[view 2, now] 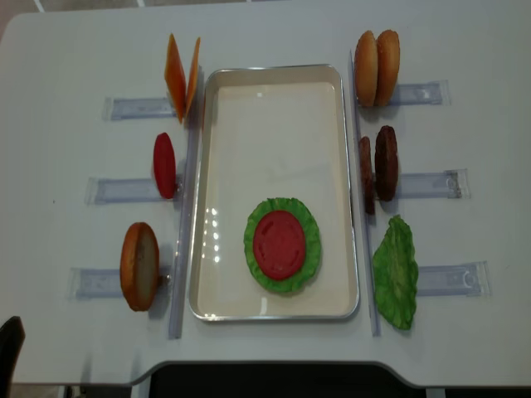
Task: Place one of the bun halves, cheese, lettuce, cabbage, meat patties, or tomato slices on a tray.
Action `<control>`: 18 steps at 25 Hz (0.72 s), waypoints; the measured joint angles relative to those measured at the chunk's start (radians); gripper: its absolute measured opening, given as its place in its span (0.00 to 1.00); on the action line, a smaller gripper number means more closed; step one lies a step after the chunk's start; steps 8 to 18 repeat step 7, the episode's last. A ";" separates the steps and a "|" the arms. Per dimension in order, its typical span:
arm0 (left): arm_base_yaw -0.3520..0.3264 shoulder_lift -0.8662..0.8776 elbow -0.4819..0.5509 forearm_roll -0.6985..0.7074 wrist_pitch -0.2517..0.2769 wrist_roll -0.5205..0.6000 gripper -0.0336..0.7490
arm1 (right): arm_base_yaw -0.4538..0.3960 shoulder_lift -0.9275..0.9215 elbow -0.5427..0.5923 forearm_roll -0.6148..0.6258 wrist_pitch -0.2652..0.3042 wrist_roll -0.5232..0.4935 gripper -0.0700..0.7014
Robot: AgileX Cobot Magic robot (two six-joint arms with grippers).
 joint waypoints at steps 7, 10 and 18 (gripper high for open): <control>0.000 0.000 0.000 -0.002 0.000 0.000 0.85 | 0.000 0.000 0.000 0.000 0.000 0.000 0.85; 0.000 0.000 0.000 -0.002 0.000 0.000 0.85 | 0.000 0.000 0.000 0.000 0.000 0.000 0.85; 0.000 0.000 0.000 -0.002 0.000 0.000 0.85 | 0.000 0.000 0.000 0.000 0.000 0.000 0.85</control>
